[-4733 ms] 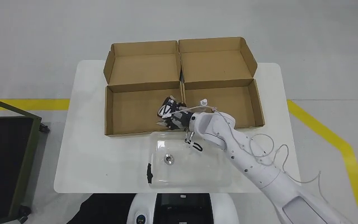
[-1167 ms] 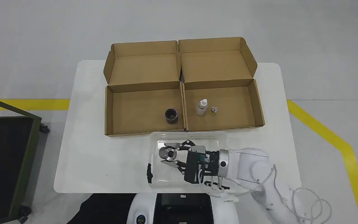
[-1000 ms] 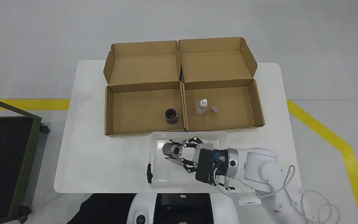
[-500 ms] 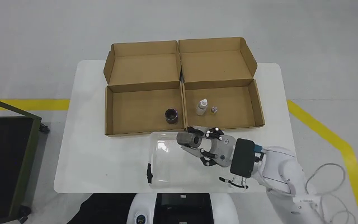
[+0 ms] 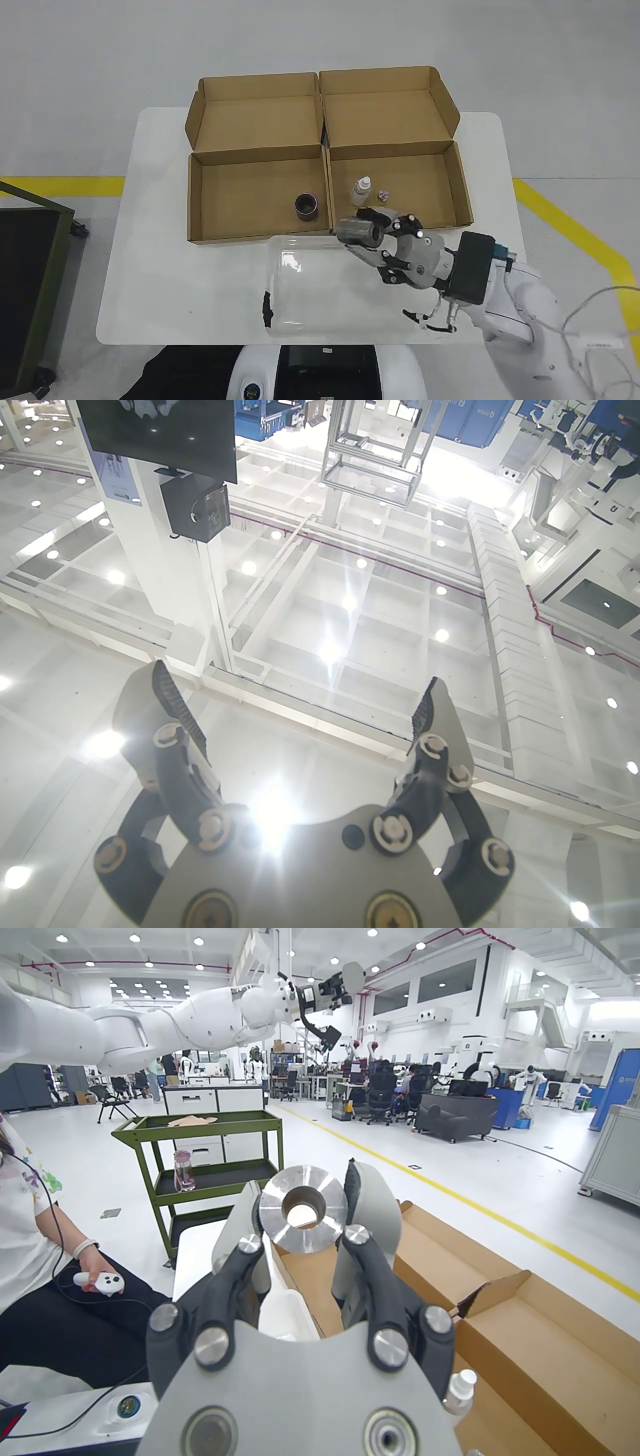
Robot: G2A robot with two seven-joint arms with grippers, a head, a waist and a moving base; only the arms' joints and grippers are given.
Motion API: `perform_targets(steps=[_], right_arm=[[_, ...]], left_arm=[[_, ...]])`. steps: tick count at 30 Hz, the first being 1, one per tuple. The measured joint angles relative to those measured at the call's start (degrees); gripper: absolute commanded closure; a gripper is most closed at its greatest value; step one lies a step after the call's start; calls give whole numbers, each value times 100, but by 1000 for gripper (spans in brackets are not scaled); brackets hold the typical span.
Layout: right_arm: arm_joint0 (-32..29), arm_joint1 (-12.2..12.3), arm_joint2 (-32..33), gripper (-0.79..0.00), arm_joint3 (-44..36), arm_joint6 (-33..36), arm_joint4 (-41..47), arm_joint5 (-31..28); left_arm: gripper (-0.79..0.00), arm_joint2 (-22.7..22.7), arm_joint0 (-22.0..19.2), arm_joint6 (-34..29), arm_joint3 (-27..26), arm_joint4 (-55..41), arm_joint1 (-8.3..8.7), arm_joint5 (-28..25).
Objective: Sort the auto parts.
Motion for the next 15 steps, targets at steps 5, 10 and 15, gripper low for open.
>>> perform_targets(steps=[5,10,15], right_arm=[[72,-5,43,0,54,-67,158,102],[181,-7,55,0,152,-35,287,133],[258,-7,31,0,237,65,386,141]], left_arm=[[-785,0,0,0,0,0,0,0],[-785,0,0,0,0,0,0,0],[-785,0,0,0,0,0,0,0]])
